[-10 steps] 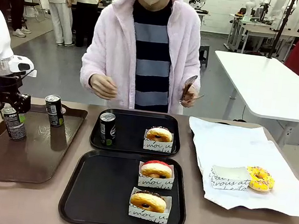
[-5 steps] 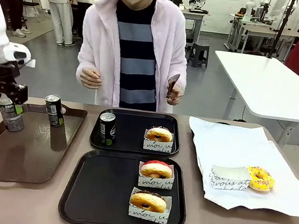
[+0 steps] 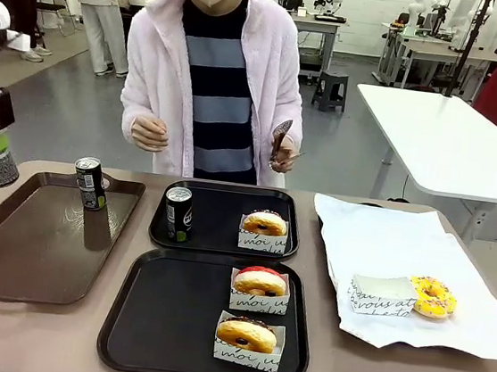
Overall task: Set up donuts and drinks on trays.
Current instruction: Pick up one Pepsi coke from the Handle tray and place it on the Flat Tray without a Pepsi coke.
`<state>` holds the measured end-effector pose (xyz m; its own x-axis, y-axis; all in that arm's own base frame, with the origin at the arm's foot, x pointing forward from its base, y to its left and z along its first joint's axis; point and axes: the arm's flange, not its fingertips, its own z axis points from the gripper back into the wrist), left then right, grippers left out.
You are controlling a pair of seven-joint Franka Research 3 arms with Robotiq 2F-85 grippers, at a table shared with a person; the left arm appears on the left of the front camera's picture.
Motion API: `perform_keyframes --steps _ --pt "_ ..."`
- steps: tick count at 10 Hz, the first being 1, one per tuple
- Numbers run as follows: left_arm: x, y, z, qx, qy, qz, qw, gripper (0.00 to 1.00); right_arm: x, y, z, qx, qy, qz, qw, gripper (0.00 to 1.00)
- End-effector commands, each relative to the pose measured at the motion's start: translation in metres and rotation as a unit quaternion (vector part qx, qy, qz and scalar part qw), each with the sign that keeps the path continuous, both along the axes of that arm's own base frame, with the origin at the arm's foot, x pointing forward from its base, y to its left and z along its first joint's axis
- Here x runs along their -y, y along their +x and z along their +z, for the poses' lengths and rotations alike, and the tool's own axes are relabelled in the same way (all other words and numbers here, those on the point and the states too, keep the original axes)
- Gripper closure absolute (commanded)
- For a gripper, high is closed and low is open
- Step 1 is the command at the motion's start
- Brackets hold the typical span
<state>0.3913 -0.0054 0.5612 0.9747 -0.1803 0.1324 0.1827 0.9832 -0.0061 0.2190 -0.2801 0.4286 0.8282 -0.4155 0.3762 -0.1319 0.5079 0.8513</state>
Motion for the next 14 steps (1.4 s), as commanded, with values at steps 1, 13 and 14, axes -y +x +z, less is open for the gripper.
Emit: perform_keyframes --steps 1,13,14 --pt "-0.016 0.015 -0.006 0.001 -0.031 -0.006 0.999 1.00 0.002 0.001 0.000 0.015 0.005 0.000 1.000 0.00" --pt "0.182 -0.094 -0.064 -0.030 0.042 -0.225 0.973 0.42 0.002 0.001 0.000 0.015 0.005 0.000 1.000 0.00" --pt "0.203 -0.101 -0.071 -0.028 0.052 -0.240 0.969 0.42 0.002 0.001 0.000 0.015 0.005 0.000 1.000 0.00"
